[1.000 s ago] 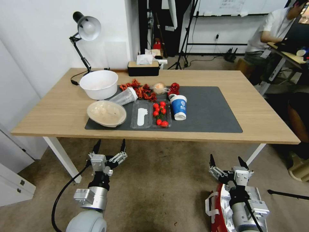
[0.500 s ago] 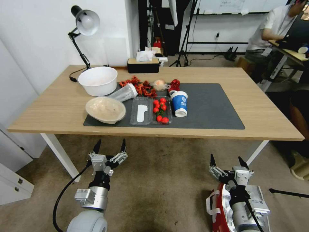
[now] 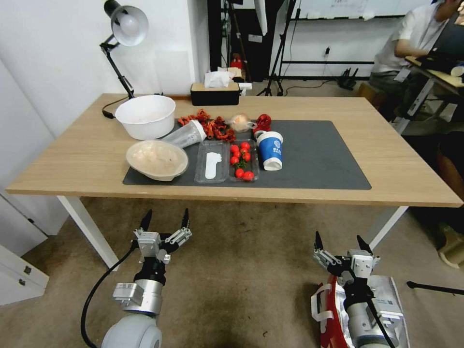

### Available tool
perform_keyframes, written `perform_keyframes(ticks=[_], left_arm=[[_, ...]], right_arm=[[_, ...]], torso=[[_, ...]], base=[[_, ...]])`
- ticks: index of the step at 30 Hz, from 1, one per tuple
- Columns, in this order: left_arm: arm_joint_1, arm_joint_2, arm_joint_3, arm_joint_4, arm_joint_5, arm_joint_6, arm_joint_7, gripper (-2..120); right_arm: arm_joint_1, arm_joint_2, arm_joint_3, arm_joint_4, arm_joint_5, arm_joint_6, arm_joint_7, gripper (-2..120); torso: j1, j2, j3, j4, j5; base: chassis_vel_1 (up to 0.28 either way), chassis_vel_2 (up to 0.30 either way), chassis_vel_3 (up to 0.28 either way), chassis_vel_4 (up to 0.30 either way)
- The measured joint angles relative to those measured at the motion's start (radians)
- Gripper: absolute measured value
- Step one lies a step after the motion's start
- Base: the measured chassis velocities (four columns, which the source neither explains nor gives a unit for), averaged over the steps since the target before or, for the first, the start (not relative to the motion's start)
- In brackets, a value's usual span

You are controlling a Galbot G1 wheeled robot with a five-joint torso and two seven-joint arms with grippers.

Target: Pick up the food delivery bag from the floor and place it on the table.

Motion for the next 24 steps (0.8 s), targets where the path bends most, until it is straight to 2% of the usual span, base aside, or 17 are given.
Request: perform_keyframes(ticks=[24], left_arm=[[-0.003, -0.001, 0.006, 0.01, -0.001, -0.024, 0.003, 100]], right_arm=[[0.001, 0.004, -0.003, 0.001, -0.003, 0.0, 0.0, 100]], torso=[[-0.045, -0.107, -0.062, 0.0, 0.0]], base=[[0.0, 0.0, 0.0, 0.0]])
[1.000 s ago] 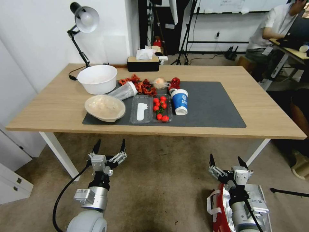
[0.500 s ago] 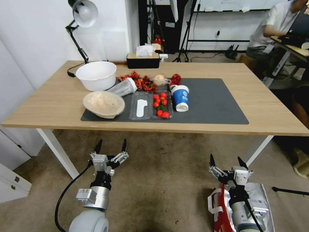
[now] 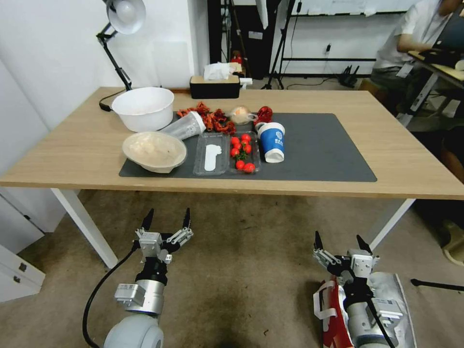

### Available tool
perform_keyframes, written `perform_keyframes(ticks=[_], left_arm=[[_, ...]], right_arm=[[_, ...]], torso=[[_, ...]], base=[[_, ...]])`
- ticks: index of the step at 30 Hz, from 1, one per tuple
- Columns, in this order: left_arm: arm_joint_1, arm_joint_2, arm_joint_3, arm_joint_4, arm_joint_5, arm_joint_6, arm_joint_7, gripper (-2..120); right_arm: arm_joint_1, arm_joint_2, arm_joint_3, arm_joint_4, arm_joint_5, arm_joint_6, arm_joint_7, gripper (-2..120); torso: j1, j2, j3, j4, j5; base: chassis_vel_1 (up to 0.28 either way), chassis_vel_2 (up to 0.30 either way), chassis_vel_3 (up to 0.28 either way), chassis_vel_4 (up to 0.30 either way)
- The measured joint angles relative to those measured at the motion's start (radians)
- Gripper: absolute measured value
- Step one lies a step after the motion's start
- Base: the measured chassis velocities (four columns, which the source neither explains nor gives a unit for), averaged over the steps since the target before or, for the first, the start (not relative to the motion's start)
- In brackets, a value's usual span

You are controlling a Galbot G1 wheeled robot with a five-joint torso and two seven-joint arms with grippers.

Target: Pick up the food delivery bag from the floor and place it on the table.

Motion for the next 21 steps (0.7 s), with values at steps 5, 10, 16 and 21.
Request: perform_keyframes(ticks=[5, 10, 16, 21], left_arm=[[-0.002, -0.001, 0.004, 0.004, -0.001, -0.004, 0.001, 100], [-0.006, -0.001, 0.004, 0.01, -0.002, -0.007, 0.001, 100], [-0.013, 0.001, 0.004, 0.017, -0.006, -0.009, 0.002, 100], [-0.017, 0.001, 0.005, 0.023, -0.008, -0.011, 0.002, 100]], right_arm=[[0.0, 0.0, 0.0, -0.002, -0.001, 0.002, 0.0, 100], [0.001, 0.001, 0.0, -0.005, -0.002, 0.003, 0.0, 100], [0.007, 0.001, 0.0, -0.011, -0.003, 0.003, 0.0, 100], [0.008, 0.001, 0.0, -0.014, -0.003, 0.003, 0.0, 100]], torso=[[-0.01, -0.024, -0.013, 0.0, 0.0], [-0.017, -0.042, -0.025, 0.0, 0.0], [-0.033, -0.081, -0.048, 0.0, 0.0], [-0.041, -0.099, -0.059, 0.0, 0.0]], base=[[0.0, 0.0, 0.0, 0.0], [0.0, 0.0, 0.0, 0.0], [0.0, 0.0, 0.0, 0.0], [0.0, 0.0, 0.0, 0.0]])
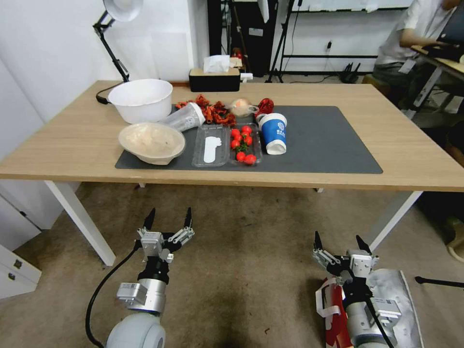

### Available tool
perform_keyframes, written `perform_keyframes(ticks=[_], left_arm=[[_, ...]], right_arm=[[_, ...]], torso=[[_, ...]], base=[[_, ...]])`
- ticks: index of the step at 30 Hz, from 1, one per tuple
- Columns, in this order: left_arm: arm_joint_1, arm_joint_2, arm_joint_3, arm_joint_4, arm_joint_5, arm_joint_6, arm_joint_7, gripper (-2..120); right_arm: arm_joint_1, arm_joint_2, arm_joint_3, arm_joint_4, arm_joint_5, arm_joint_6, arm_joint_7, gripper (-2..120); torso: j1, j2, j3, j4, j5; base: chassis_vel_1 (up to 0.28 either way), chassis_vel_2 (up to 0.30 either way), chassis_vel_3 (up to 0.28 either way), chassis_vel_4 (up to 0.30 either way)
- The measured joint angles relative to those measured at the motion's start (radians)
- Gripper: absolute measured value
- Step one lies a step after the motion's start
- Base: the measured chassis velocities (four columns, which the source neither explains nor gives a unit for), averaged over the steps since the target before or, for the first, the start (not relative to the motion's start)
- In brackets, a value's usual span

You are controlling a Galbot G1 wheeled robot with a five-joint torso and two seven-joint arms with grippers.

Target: Pick up the food delivery bag from the floor and place it on the table.

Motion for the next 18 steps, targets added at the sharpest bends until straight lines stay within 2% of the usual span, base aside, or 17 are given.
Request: perform_keyframes(ticks=[18], left_arm=[[-0.011, 0.01, 0.001, 0.008, -0.02, -0.002, 0.003, 100]], right_arm=[[0.005, 0.0, 0.001, -0.008, -0.002, 0.002, 0.0, 100]], torso=[[-0.031, -0.08, -0.048, 0.0, 0.0]], base=[[0.0, 0.0, 0.0, 0.0]])
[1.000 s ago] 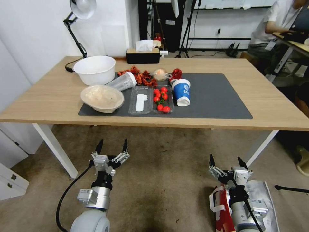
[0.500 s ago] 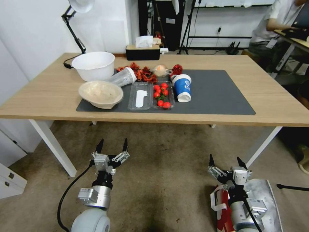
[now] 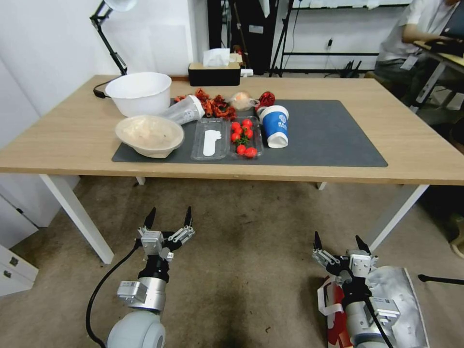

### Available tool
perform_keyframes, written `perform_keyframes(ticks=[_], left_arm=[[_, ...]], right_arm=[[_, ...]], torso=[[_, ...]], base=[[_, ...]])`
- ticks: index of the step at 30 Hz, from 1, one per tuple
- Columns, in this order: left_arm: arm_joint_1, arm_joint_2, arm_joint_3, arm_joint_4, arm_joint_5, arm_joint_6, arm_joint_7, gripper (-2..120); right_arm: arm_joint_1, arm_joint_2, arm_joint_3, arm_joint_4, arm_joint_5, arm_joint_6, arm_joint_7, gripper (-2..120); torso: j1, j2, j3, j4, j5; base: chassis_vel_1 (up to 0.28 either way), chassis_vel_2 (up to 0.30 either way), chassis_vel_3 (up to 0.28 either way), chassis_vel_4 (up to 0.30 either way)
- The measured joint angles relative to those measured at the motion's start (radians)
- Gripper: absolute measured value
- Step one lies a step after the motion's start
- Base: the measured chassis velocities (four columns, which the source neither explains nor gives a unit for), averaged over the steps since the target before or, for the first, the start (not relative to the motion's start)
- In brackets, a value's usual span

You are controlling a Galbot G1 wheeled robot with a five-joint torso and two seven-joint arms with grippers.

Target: Pick up the food delivery bag from the floor and place it on the table.

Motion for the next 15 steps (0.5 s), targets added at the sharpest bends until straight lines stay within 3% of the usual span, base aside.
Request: perform_keyframes(ticks=[15], left_arm=[[-0.001, 0.003, 0.0, 0.003, -0.002, -0.005, 0.002, 100]], right_arm=[[0.001, 0.0, -0.001, -0.001, -0.002, 0.003, -0.002, 100]], torso=[[-0.025, -0.063, -0.038, 0.0, 0.0]], base=[[0.0, 0.0, 0.0, 0.0]])
